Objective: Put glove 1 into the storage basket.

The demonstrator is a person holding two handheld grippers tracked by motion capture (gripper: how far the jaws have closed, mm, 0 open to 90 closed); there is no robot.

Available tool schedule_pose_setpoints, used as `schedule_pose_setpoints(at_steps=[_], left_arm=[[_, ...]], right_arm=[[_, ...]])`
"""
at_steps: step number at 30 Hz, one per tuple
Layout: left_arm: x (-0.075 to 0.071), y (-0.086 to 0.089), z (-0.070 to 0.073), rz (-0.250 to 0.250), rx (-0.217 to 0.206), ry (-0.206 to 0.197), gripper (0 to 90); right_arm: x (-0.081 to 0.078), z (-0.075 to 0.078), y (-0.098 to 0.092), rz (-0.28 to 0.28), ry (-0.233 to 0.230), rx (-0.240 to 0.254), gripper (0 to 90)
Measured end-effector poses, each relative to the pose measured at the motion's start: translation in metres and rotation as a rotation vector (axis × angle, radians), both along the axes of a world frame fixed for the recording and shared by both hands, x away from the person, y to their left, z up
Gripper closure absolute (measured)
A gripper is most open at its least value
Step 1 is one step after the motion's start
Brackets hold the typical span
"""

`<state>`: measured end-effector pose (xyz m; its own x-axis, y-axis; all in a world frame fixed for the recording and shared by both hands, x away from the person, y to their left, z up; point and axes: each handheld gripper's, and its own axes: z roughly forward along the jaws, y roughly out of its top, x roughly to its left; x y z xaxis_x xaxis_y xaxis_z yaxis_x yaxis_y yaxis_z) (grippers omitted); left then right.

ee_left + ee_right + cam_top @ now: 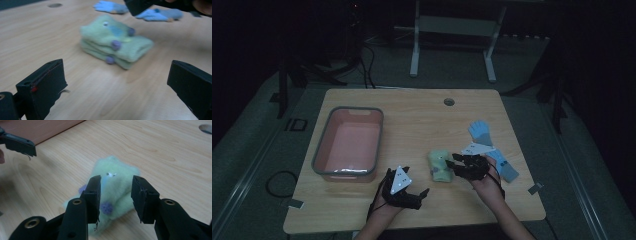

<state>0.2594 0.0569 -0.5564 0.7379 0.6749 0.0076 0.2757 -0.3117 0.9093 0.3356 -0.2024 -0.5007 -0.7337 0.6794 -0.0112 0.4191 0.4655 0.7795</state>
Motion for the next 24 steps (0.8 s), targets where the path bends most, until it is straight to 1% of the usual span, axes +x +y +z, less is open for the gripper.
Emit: schedule_pose_setpoints(at_steps=[1,2,3,5,6,7,8,10,11,12,13,14,15,16,17,18,19,20,21,22,23,24], left_arm=[[0.002,-0.004,0.000,-0.038,0.014,0.000,1.9],[0.002,-0.006,0.000,-0.050,0.018,0.001,2.0],[0.004,-0.008,-0.001,-0.074,0.019,0.010,2.0],[0.006,-0.011,-0.001,-0.107,0.032,0.011,2.3],[0.007,-0.013,-0.001,-0.121,0.041,0.003,7.0],[0.008,-0.015,-0.001,-0.133,0.045,-0.008,8.2],[0.009,-0.017,-0.001,-0.150,0.045,-0.006,9.0],[0.012,-0.021,0.000,-0.168,0.049,-0.021,14.9],[0.014,-0.023,0.000,-0.183,0.048,-0.022,15.3],[0.014,-0.023,0.000,-0.183,0.048,-0.022,16.1],[0.019,-0.030,0.002,-0.225,0.078,-0.026,21.7],[0.022,-0.034,0.002,-0.237,0.104,-0.021,22.1],[0.022,-0.034,0.002,-0.237,0.104,-0.021,22.1],[0.026,-0.041,0.002,-0.263,0.129,-0.022,25.9],[0.026,-0.041,0.002,-0.263,0.129,-0.022,29.0],[0.026,-0.041,0.002,-0.263,0.129,-0.022,29.0],[0.030,-0.047,0.002,-0.278,0.146,-0.028,29.5],[0.031,-0.050,0.001,-0.283,0.154,-0.038,29.5],[0.033,-0.054,0.002,-0.304,0.183,-0.052,32.4],[0.033,-0.054,0.002,-0.304,0.183,-0.052,32.5],[0.034,-0.056,0.002,-0.307,0.199,-0.061,32.5],[0.039,-0.057,0.001,-0.312,0.215,-0.066,34.3]], right_arm=[[0.002,0.000,-0.003,0.007,-0.001,-0.006,59.7],[0.006,0.001,-0.007,0.017,0.016,-0.006,60.3],[0.008,0.002,-0.010,0.017,0.021,-0.003,60.4],[0.013,0.003,-0.013,0.022,0.026,0.014,59.3],[0.015,0.003,-0.014,0.022,0.024,0.012,58.7],[0.017,0.003,-0.015,0.027,0.026,0.018,57.0],[0.019,0.004,-0.016,0.030,0.021,0.026,56.7],[0.023,0.005,-0.017,0.038,0.022,0.030,56.3],[0.025,0.006,-0.018,0.037,0.022,0.037,56.1],[0.025,0.006,-0.018,0.037,0.022,0.037,56.1],[0.030,0.007,-0.018,0.051,0.032,0.049,53.9],[0.033,0.007,-0.017,0.057,0.033,0.043,53.7],[0.033,0.007,-0.017,0.057,0.033,0.043,53.7],[0.038,0.006,-0.014,0.095,0.044,0.043,52.8],[0.038,0.006,-0.014,0.095,0.044,0.043,52.8],[0.041,0.004,-0.012,0.119,0.045,0.039,52.8],[0.046,-0.001,-0.007,0.148,0.058,0.029,51.3],[0.046,-0.001,-0.007,0.148,0.058,0.029,51.3],[0.052,-0.004,-0.002,0.159,0.064,0.009,49.7],[0.052,-0.004,-0.002,0.159,0.064,0.009,49.7],[0.055,-0.006,-0.001,0.153,0.073,0.010,49.7],[0.061,-0.009,0.002,0.154,0.095,0.014,48.0]])
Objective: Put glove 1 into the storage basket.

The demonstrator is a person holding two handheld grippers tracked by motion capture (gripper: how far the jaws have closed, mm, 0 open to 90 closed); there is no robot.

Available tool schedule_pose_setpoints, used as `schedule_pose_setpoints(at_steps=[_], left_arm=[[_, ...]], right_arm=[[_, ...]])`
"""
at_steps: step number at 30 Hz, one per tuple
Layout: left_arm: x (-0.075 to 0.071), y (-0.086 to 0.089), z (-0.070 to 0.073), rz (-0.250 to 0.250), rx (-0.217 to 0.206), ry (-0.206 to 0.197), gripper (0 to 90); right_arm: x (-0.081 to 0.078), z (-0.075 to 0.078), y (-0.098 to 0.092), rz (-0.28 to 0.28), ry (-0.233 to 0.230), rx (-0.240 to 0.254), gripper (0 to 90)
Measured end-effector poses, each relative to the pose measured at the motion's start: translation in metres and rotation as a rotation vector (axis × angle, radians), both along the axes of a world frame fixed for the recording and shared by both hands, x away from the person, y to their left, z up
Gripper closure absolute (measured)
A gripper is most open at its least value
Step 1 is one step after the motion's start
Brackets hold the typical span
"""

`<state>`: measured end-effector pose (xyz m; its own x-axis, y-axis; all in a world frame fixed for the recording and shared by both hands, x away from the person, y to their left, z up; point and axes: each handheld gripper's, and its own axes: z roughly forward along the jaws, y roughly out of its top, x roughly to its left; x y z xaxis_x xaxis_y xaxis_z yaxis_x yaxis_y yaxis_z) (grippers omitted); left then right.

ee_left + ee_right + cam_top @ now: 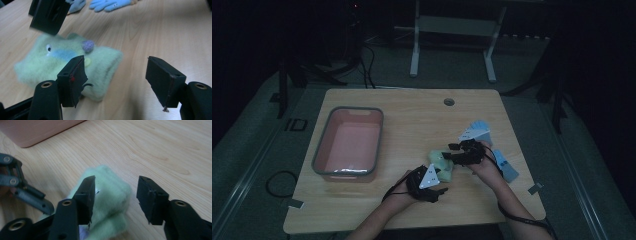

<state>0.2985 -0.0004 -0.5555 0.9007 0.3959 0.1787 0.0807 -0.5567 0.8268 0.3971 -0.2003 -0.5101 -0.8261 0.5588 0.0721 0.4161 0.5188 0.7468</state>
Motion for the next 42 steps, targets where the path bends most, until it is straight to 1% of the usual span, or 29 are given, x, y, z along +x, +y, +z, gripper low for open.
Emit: schedule_pose_setpoints(at_steps=[1,2,3,5,6,7,8,9,10,12,13,14,16,18,20,22,23,24,27,28,30,32,33,34,36,37,39,40,42], left_arm=[[0.000,0.000,0.000,0.000,0.000,0.000,34.7],[0.005,-0.001,-0.001,0.002,0.006,0.000,35.9],[0.006,-0.002,-0.003,0.012,0.019,-0.015,37.4],[0.009,-0.004,-0.006,0.007,0.049,0.001,42.9],[0.009,-0.004,-0.006,0.007,0.049,0.001,43.0],[0.011,-0.006,-0.008,0.017,0.088,-0.011,44.3],[0.011,-0.006,-0.008,0.017,0.088,-0.011,45.7],[0.012,-0.007,-0.008,0.018,0.097,-0.012,46.3],[0.014,-0.008,-0.010,0.020,0.125,-0.016,46.3],[0.014,-0.009,-0.012,0.024,0.138,-0.024,47.0],[0.014,-0.010,-0.013,0.025,0.145,-0.033,47.0],[0.013,-0.011,-0.013,0.044,0.156,-0.061,51.3],[0.013,-0.010,-0.014,0.062,0.154,-0.072,57.7],[0.013,-0.011,-0.014,0.071,0.156,-0.081,63.1],[0.012,-0.012,-0.012,0.078,0.162,-0.089,66.1],[0.012,-0.012,-0.008,0.080,0.161,-0.081,70.2],[0.012,-0.010,-0.006,0.079,0.159,-0.068,71.9],[0.013,-0.009,-0.005,0.077,0.154,-0.058,72.6],[0.014,-0.006,0.001,0.068,0.154,-0.046,73.2],[0.015,-0.004,0.007,0.065,0.162,-0.043,73.2],[0.015,-0.004,0.007,0.065,0.162,-0.043,73.2],[0.014,-0.001,0.017,0.063,0.174,-0.049,73.2],[0.014,0.002,0.025,0.065,0.174,-0.053,73.2],[0.014,0.004,0.028,0.064,0.172,-0.052,73.2],[0.014,0.004,0.028,0.064,0.172,-0.052,73.2],[0.013,0.008,0.037,0.067,0.179,-0.068,73.2],[0.012,0.010,0.044,0.068,0.186,-0.073,73.1],[0.011,0.013,0.050,0.074,0.197,-0.077,73.2],[0.010,0.014,0.053,0.081,0.199,-0.082,73.1]], right_arm=[[0.003,-0.002,0.001,-0.005,0.019,0.008,47.8],[0.005,-0.004,0.002,-0.002,0.036,0.008,46.4],[0.007,-0.007,0.003,-0.001,0.043,0.008,46.3],[0.009,-0.015,0.006,0.000,0.051,-0.023,46.2],[0.010,-0.019,0.007,-0.001,0.054,-0.045,46.0],[0.010,-0.023,0.007,0.005,0.067,-0.059,44.4],[0.010,-0.023,0.007,0.005,0.067,-0.059,44.4],[0.012,-0.032,0.007,0.006,0.112,-0.063,41.3],[0.014,-0.035,0.006,0.007,0.130,-0.045,41.2],[0.017,-0.039,0.004,-0.001,0.181,-0.018,41.8],[0.017,-0.039,0.004,-0.001,0.181,-0.018,41.8],[0.019,-0.042,0.003,0.015,0.225,0.013,49.7],[0.018,-0.041,0.004,0.020,0.236,0.021,56.8],[0.016,-0.038,0.006,0.020,0.227,0.002,64.0],[0.015,-0.036,0.008,0.019,0.216,-0.006,66.6],[0.012,-0.033,0.009,0.013,0.198,-0.016,69.3],[0.010,-0.030,0.008,0.007,0.201,0.002,70.7],[0.009,-0.028,0.009,0.007,0.194,0.000,70.8],[0.007,-0.025,0.010,0.006,0.186,-0.001,71.0],[0.007,-0.021,0.012,0.007,0.183,-0.003,71.2],[0.007,-0.020,0.013,0.009,0.178,-0.001,71.2],[0.006,-0.015,0.014,0.010,0.168,0.009,71.3],[0.005,-0.009,0.015,0.014,0.164,0.024,71.3],[0.005,-0.006,0.016,0.017,0.152,0.028,71.3],[0.004,-0.003,0.018,0.021,0.148,0.029,71.3],[0.004,-0.003,0.018,0.021,0.148,0.029,71.3],[0.004,0.009,0.023,0.038,0.122,0.028,71.3],[0.004,0.012,0.025,0.041,0.120,0.033,71.3],[0.004,0.015,0.026,0.046,0.119,0.035,71.3]])
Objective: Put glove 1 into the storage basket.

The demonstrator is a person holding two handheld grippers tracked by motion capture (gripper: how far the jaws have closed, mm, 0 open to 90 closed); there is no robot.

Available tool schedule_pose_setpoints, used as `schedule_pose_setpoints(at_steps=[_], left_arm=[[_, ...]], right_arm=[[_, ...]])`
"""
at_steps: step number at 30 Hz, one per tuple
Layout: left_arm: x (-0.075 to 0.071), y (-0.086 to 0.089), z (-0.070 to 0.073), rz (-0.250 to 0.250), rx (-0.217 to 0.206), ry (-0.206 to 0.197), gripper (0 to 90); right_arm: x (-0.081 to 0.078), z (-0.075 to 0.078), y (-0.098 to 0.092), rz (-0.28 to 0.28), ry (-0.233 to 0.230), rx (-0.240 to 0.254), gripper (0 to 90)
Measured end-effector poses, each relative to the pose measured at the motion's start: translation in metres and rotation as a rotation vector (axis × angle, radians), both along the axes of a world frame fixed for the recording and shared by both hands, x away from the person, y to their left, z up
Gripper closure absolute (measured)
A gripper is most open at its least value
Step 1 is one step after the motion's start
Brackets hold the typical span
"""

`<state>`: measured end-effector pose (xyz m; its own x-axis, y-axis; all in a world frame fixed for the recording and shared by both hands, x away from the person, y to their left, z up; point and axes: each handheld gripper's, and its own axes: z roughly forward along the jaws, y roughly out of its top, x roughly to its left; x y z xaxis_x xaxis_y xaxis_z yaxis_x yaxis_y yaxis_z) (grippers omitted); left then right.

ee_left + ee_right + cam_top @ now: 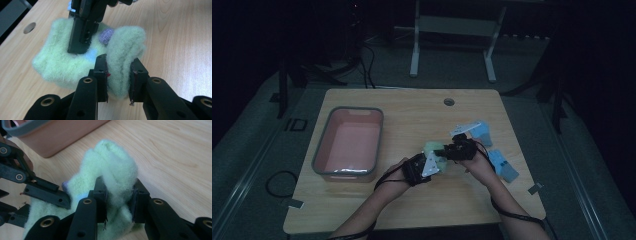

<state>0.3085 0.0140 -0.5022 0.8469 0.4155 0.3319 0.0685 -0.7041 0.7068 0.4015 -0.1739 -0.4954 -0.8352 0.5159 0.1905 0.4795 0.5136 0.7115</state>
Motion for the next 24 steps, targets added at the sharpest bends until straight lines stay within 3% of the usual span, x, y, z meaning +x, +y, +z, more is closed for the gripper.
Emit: schedule_pose_setpoints(at_steps=[4,6,13,18,21,24], left_arm=[[-0.004,0.009,0.015,0.024,-0.005,-0.013,73.2],[-0.004,0.009,0.015,0.024,-0.005,-0.013,73.1],[-0.001,0.033,0.035,0.036,-0.004,-0.022,73.1],[0.002,0.044,0.041,0.042,0.001,-0.027,73.1],[0.004,0.061,0.049,0.056,0.013,-0.041,73.1],[0.004,0.064,0.050,0.057,0.015,-0.043,73.1]], right_arm=[[-0.001,0.017,0.010,0.013,-0.014,0.012,71.4],[-0.001,0.020,0.012,0.017,-0.021,0.013,71.4],[0.003,0.040,0.036,0.030,-0.047,0.032,71.4],[0.005,0.046,0.045,0.033,-0.053,0.038,71.4],[0.008,0.055,0.063,0.044,-0.076,0.037,71.5],[0.008,0.056,0.067,0.046,-0.079,0.033,71.5]])
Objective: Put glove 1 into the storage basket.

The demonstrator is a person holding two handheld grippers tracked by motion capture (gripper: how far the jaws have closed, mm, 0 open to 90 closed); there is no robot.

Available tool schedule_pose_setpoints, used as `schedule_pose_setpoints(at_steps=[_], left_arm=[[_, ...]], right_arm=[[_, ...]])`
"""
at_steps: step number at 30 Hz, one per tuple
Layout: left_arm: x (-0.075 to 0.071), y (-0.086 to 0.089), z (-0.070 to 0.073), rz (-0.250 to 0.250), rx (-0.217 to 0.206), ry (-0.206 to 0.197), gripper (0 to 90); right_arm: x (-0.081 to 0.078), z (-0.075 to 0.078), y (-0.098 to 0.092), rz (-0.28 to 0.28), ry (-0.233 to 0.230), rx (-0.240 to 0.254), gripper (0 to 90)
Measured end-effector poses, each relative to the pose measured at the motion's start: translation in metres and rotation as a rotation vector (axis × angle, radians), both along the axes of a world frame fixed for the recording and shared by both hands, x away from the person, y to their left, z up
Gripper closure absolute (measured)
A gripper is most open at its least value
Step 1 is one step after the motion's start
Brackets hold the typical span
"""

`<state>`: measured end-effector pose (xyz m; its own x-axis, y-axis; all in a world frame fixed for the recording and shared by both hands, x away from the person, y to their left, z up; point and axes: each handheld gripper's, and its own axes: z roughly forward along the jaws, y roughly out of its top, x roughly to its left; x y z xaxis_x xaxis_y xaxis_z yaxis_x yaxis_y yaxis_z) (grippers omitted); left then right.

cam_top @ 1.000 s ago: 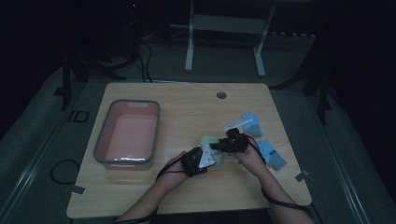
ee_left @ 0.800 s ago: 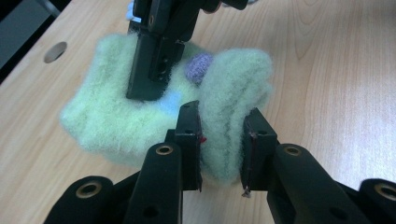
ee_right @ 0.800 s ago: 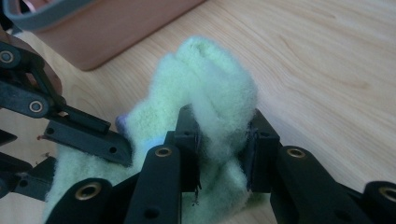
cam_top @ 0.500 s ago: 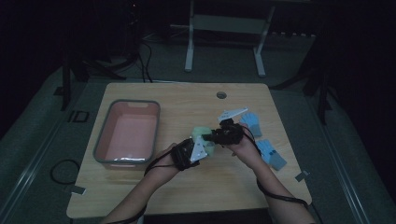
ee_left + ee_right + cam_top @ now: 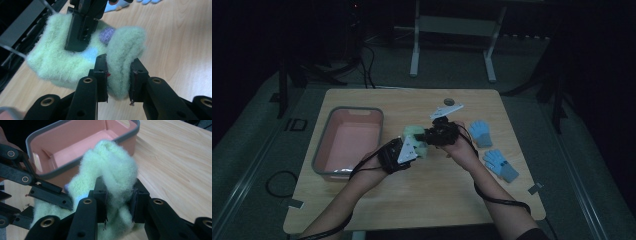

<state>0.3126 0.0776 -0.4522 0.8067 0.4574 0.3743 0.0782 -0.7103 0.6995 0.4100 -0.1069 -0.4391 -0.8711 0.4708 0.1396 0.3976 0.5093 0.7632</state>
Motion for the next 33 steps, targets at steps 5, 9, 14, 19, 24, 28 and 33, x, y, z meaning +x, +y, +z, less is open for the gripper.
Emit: schedule_pose_setpoints(at_steps=[5,9,14,19,24,28,33], left_arm=[[-0.002,0.024,0.005,0.009,-0.023,-0.011,73.0],[-0.002,0.036,0.006,0.027,-0.014,-0.012,73.0],[-0.003,0.057,0.009,0.054,0.002,-0.009,73.0],[-0.003,0.072,0.009,0.071,0.008,-0.011,73.0],[-0.004,0.091,0.009,0.091,0.013,-0.010,73.0],[-0.006,0.109,0.007,0.108,0.017,0.007,73.0],[-0.007,0.136,0.004,0.127,0.002,0.017,73.0]], right_arm=[[0.002,0.009,0.023,0.023,-0.010,-0.001,71.5],[0.003,0.014,0.042,0.045,-0.019,-0.010,71.5],[0.004,0.019,0.066,0.064,-0.027,-0.015,71.5],[0.005,0.020,0.077,0.072,-0.029,-0.019,71.5],[0.008,0.020,0.103,0.090,-0.029,-0.021,71.5],[0.008,0.017,0.124,0.101,-0.015,-0.024,71.5],[0.009,0.015,0.153,0.122,-0.016,-0.031,71.6]])
